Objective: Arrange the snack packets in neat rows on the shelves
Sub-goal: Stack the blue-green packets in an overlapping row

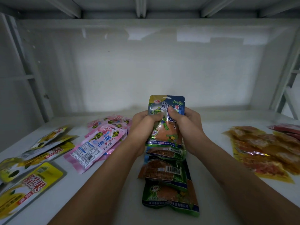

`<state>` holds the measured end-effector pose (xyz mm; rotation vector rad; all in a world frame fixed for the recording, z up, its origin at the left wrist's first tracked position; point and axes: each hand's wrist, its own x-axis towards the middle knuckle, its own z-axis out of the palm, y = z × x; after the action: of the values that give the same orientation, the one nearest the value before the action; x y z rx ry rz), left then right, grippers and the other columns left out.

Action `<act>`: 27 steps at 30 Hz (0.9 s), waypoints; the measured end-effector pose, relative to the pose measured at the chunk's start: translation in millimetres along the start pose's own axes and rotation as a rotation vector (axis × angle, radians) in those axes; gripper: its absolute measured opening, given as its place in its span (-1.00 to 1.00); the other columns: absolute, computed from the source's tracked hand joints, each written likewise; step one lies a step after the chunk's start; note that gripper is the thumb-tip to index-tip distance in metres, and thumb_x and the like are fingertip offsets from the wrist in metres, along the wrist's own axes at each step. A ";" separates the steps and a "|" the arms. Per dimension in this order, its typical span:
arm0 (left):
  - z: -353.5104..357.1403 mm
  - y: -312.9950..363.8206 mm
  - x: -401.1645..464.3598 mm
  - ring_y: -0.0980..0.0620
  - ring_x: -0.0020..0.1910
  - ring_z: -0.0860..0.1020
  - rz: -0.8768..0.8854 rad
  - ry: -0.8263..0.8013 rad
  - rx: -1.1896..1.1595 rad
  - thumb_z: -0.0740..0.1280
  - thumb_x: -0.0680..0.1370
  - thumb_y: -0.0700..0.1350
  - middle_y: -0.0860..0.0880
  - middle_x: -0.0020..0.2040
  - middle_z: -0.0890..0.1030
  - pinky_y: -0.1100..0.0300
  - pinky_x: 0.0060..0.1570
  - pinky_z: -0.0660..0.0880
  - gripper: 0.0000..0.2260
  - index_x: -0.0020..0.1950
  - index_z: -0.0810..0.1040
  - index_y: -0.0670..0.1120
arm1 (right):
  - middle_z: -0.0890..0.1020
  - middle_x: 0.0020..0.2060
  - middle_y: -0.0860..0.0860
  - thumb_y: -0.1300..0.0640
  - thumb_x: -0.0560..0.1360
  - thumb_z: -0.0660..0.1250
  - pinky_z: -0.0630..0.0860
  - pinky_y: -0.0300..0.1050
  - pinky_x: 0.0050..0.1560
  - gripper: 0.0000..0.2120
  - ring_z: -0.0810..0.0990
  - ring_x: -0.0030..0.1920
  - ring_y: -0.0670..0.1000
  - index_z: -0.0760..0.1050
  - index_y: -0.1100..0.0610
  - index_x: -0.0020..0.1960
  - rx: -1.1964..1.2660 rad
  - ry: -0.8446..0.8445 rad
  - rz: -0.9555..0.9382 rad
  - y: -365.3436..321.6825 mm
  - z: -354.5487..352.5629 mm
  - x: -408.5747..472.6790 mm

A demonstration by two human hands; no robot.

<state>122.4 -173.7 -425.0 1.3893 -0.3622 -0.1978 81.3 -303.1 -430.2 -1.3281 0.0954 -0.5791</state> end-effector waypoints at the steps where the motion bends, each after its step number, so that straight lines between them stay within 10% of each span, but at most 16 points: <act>1: -0.3 1.1 0.0 -0.16 -0.15 0.73 0.005 0.007 -0.013 0.40 0.61 -0.19 -0.20 -0.07 0.76 -0.07 -0.04 0.68 -0.91 0.03 0.71 -0.15 | 0.77 -0.10 0.14 0.18 0.62 0.42 0.69 -0.04 -0.22 -0.89 0.77 -0.16 0.10 0.68 0.20 0.08 -0.020 -0.008 -0.002 0.8 0.2 0.2; 11: 1.6 -1.1 5.2 -0.31 0.11 0.69 0.076 0.065 -0.015 0.38 0.65 -0.19 -0.19 0.02 0.75 -0.29 0.22 0.59 -0.91 0.03 0.69 -0.14 | 0.77 -0.07 0.16 0.05 0.68 0.32 0.69 0.12 -0.03 -0.76 0.76 -0.07 0.19 0.69 0.17 0.05 0.032 0.003 0.078 -3.5 2.9 0.8; 27: 0.0 0.3 6.9 -0.17 -0.04 0.75 0.101 0.091 -0.070 0.29 0.68 -0.17 -0.14 -0.03 0.77 -0.09 0.04 0.66 -0.82 0.02 0.70 -0.09 | 0.73 -0.15 0.15 0.36 0.59 0.26 0.63 0.03 -0.11 -0.80 0.72 -0.20 0.11 0.63 0.17 0.05 0.021 0.037 -0.034 -5.3 1.4 3.0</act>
<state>128.7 -176.1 -423.8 1.3027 -0.3455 -0.0632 82.6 -303.8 -424.1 -1.3006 0.0967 -0.6327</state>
